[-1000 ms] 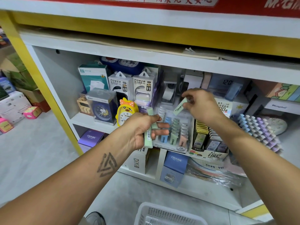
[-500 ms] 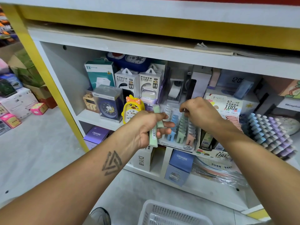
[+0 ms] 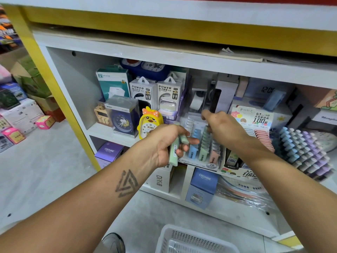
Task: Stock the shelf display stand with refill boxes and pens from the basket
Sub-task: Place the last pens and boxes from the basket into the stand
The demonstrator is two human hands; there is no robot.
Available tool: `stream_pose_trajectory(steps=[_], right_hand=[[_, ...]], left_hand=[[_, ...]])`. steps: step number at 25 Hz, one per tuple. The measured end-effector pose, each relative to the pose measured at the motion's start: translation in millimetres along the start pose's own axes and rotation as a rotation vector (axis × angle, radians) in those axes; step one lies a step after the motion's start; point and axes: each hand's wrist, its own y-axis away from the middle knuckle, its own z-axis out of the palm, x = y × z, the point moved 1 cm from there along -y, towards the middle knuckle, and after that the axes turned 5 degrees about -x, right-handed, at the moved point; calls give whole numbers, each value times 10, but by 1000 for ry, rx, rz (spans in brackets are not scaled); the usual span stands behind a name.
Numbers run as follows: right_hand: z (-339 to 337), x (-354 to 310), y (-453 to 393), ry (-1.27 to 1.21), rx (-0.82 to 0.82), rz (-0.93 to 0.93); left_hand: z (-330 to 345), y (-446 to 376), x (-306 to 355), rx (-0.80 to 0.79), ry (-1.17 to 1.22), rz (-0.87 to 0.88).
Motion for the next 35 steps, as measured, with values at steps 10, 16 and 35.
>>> stream_pose_trajectory(steps=[10,16,35], right_hand=[[-218,-117,28,-853,-28,109],[-344,-22,138,-1209,-64,131],[-79,108,-121,150,168,31]], left_hand=[[84,23,-6,-48,-51,64],[167,17,-7,-70,2,14],[72,15,-21,-72,186,-21]])
